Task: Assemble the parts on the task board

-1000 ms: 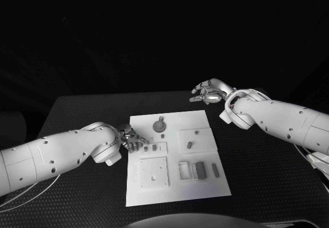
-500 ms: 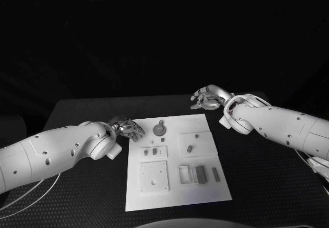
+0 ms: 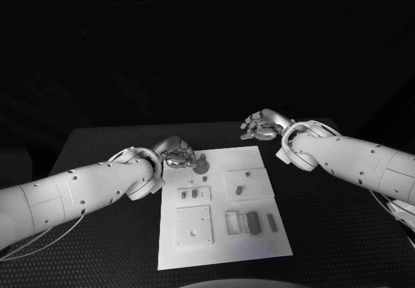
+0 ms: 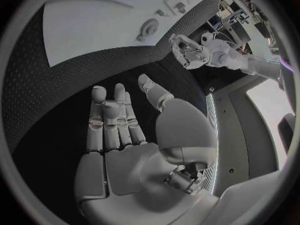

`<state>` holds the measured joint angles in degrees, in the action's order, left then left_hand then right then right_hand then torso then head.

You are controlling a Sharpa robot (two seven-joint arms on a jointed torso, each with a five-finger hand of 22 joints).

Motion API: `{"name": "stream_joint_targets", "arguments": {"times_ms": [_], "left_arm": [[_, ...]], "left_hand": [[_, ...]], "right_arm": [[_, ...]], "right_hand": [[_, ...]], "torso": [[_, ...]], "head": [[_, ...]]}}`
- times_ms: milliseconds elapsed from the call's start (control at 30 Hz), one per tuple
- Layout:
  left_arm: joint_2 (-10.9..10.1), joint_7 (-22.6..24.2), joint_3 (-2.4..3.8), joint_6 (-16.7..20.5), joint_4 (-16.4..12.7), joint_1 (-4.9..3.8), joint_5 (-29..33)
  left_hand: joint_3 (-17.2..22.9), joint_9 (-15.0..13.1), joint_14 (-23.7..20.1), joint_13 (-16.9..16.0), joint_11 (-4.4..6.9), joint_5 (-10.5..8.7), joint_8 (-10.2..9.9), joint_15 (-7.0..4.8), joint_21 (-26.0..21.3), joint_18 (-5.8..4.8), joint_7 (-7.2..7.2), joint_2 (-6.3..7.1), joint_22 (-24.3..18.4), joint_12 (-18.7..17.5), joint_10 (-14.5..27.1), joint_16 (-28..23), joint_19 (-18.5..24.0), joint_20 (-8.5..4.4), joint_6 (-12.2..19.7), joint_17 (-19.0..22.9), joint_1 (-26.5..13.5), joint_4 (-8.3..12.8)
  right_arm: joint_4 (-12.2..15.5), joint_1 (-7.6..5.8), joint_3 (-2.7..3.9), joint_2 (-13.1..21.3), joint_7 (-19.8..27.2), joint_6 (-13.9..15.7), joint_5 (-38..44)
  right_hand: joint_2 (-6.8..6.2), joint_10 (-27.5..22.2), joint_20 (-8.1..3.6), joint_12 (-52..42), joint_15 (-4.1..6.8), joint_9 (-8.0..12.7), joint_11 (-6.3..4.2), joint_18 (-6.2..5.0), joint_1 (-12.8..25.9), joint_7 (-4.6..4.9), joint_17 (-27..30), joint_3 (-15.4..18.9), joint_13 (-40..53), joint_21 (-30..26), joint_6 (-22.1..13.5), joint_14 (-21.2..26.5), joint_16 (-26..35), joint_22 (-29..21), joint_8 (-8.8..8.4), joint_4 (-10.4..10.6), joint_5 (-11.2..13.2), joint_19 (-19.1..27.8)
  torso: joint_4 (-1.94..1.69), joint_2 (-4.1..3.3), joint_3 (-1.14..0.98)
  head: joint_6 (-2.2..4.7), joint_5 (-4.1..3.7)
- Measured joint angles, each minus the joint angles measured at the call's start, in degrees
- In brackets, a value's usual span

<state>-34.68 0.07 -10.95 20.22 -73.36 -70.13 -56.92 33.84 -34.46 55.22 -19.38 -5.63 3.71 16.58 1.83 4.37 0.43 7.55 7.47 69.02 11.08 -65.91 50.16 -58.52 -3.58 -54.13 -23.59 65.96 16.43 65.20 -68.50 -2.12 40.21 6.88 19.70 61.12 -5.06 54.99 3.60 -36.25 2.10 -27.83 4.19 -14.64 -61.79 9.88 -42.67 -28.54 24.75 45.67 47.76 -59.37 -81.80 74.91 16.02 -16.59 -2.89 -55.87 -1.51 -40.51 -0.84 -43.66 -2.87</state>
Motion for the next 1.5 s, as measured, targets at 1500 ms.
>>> {"name": "stream_joint_targets", "arguments": {"times_ms": [1500], "left_arm": [[7.28, -2.33, -2.29, -3.1, 4.8, 2.31, -32.85]], "left_hand": [[-3.93, 3.69, 9.58, 2.37, 0.95, 0.0, -1.98, -3.57, 14.29, 0.95, 0.1, 0.6, 5.91, -6.48, -1.79, 20.79, -12.86, -3.88, -0.52, -7.98, 1.83, -0.14]], "right_arm": [[-0.74, -0.01, 0.03, -1.2, 0.06, 0.25, -2.42]], "right_hand": [[-0.01, 0.49, 0.0, 3.09, -0.49, 0.03, 0.52, 0.04, 0.47, 0.38, 0.28, 0.16, -2.09, -0.3, -0.01, -0.13, 0.0, -0.01, 0.0, 0.16, 0.01, -0.01]], "torso": [[0.41, -0.42, -0.21]], "head": [[-0.46, -0.69]]}}
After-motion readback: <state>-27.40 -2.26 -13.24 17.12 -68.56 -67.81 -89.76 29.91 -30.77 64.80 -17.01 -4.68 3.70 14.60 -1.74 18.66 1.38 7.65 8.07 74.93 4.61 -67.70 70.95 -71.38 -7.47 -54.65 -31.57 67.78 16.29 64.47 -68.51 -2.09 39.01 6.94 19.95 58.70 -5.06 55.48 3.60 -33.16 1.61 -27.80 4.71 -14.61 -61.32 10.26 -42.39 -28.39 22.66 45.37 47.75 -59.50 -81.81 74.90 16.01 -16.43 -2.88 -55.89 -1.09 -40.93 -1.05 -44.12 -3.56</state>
